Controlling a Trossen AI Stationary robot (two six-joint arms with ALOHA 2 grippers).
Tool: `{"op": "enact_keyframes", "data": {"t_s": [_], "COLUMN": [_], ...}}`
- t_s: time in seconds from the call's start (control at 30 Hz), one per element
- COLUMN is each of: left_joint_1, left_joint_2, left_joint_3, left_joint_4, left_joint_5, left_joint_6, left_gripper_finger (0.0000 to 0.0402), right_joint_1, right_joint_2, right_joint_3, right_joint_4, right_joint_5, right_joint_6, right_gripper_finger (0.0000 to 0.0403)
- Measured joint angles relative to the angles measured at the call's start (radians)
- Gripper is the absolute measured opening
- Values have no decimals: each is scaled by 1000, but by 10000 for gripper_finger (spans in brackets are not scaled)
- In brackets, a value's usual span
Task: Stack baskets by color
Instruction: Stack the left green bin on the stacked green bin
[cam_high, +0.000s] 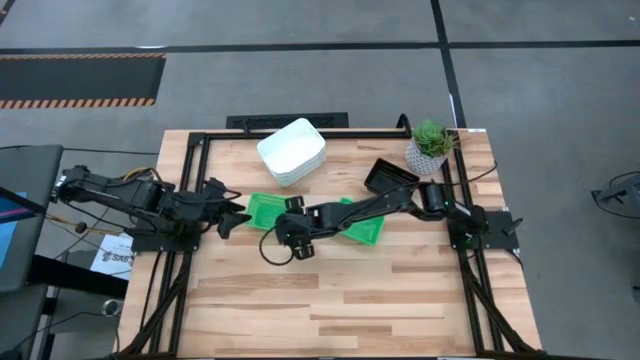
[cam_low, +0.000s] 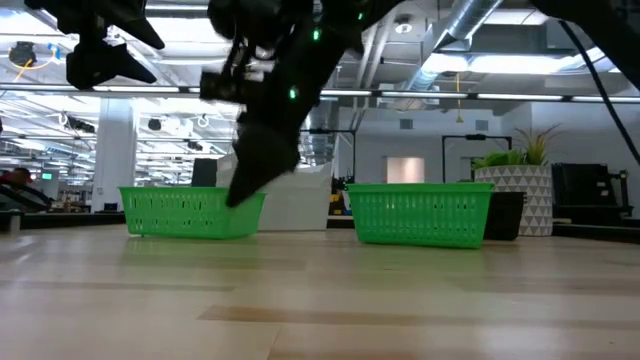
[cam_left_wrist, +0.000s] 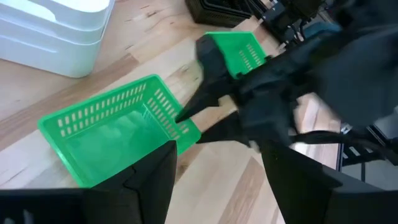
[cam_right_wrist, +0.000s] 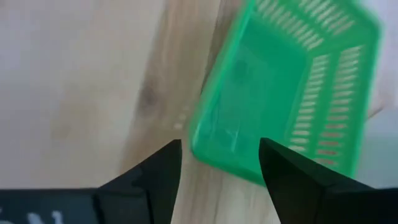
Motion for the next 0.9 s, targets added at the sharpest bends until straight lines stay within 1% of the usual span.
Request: {"op": "enact_keyframes", "data": {"t_s": [0.1,0.17,0.2,0.27,0.4,0.43,0.47,0.6,0.83,0.9], "left_joint_1": [0,0,0,0,0,0,0,0,0,0], "left_joint_2": [0,0,0,0,0,0,0,0,0,0], "left_joint_3": [0,0,0,0,0,0,0,0,0,0], "left_joint_4": [-2,-2,-4,-4,-8,-10,-14,-40,-50,-54], "left_joint_5": [0,-1,-1,-9,-24,-27,-30,-42,-56,-64], "left_joint_6": [0,0,0,1,2,2,2,3,3,10], "left_gripper_finger": [224,224,224,224,224,224,224,224,224,224], "right_joint_1": [-10,-12,-12,-10,-9,-8,-7,9,69,98], "right_joint_2": [11,9,8,5,0,-1,-2,-13,-141,-192], "right_joint_3": [-2,-1,-1,-1,0,1,2,-1,-3,-3], "right_joint_4": [-13,-7,-8,-17,-20,-19,-19,-38,-104,-155], "right_joint_5": [2,11,22,39,47,50,52,68,54,71], "right_joint_6": [8,8,8,8,0,-4,-4,20,98,100], "right_gripper_finger": [231,214,198,156,43,24,17,13,4,4]}}
